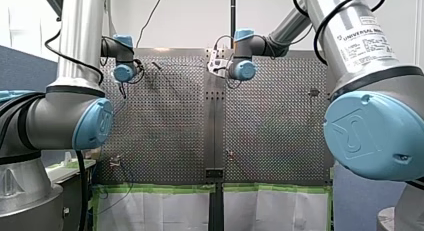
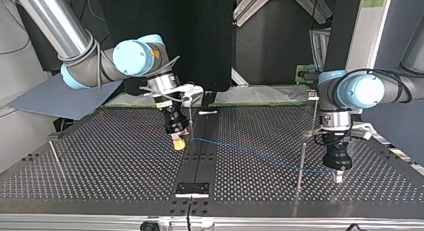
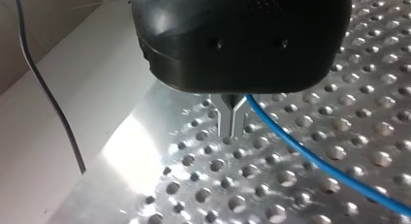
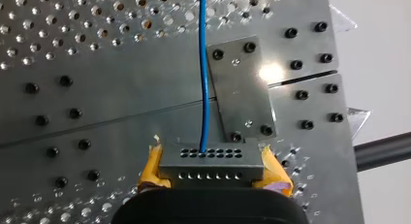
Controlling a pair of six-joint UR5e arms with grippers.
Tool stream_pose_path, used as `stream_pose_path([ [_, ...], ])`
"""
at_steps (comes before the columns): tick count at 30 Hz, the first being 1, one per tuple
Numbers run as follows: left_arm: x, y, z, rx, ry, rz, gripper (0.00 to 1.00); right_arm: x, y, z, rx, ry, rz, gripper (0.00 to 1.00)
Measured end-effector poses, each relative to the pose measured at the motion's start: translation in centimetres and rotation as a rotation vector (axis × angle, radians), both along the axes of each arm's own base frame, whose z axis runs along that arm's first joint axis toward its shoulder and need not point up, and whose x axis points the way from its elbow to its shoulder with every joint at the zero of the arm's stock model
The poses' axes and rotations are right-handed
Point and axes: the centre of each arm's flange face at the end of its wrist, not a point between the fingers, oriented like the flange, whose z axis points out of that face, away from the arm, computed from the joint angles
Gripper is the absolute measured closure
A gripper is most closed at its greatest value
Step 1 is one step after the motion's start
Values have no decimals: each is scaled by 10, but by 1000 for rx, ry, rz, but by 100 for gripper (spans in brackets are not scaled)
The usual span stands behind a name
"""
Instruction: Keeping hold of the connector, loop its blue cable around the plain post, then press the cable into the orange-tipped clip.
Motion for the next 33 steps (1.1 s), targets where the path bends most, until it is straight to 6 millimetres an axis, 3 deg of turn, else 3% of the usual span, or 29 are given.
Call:
stream_pose_path([
  [6,4,-1,-21,4,45,6,100,-2,-9,-17,23,16,-22,100],
  [13,-1,-2,-40,-7,67,19,100,0,-15,-56,80,64,-41,100],
  [22,5,-11,-79,-8,115,-13,100,9,-16,-106,138,125,-38,100],
  [23,5,-13,-82,-8,120,-16,93,9,-16,-108,139,127,-38,100],
  [24,5,-14,-84,-9,122,-19,93,9,-16,-109,140,128,-38,100],
  [26,5,-16,-86,-16,126,-28,75,10,-16,-111,143,131,-38,100],
  [27,5,-17,-87,-19,128,-30,75,10,-15,-112,143,132,-37,100],
  [29,4,-18,-88,-25,136,-27,64,11,-15,-113,145,134,-35,100],
  [30,4,-19,-89,-27,139,-23,64,11,-14,-113,145,135,-34,100],
  [32,3,-20,-89,-30,143,-13,51,12,-13,-114,147,137,-31,100],
  [33,3,-21,-89,-31,144,-10,51,13,-12,-115,148,139,-30,100],
])
